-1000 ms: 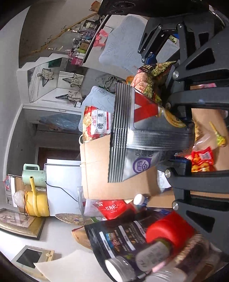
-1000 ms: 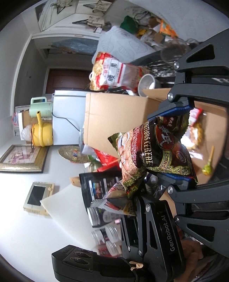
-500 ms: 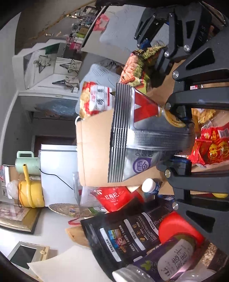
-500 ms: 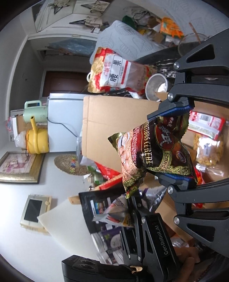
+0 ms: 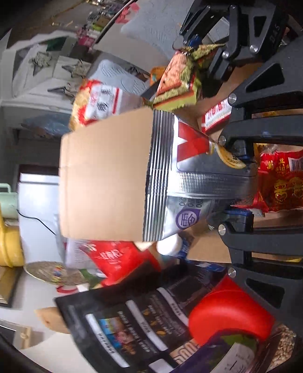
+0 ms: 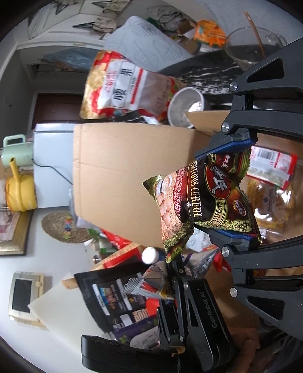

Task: Organize snacks
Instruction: 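Lower both bags into the box and open both tools, then withdraw both tools from the box toward the pink pouch on the table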

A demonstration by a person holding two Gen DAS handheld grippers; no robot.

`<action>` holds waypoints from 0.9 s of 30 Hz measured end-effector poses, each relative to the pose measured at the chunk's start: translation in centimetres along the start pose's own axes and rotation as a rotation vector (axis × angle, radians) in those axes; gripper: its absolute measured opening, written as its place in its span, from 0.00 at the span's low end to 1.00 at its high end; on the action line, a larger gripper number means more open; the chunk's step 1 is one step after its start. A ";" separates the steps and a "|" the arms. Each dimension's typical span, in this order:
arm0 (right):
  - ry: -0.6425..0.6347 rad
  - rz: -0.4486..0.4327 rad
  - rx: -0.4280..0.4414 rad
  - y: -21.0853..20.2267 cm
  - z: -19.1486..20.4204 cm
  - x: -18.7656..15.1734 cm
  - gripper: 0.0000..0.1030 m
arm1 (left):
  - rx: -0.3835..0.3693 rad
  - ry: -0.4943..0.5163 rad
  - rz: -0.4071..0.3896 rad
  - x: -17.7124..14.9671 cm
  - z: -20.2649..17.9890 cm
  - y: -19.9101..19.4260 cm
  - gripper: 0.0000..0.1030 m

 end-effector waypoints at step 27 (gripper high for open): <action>-0.016 0.007 -0.070 -3.2 0.2 0.0 0.69 | 0.135 0.042 0.000 -0.3 -0.1 -2.7 0.80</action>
Point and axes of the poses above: each gripper's, at about its wrist camera, not at the fingertips, and y roughly the way its jaws point, z to its left, x to its top, the point moved 6 cm from there along y, roughly the way its jaws point, and after that the axes turned 3 degrees about -y, right-handed, at the moved point
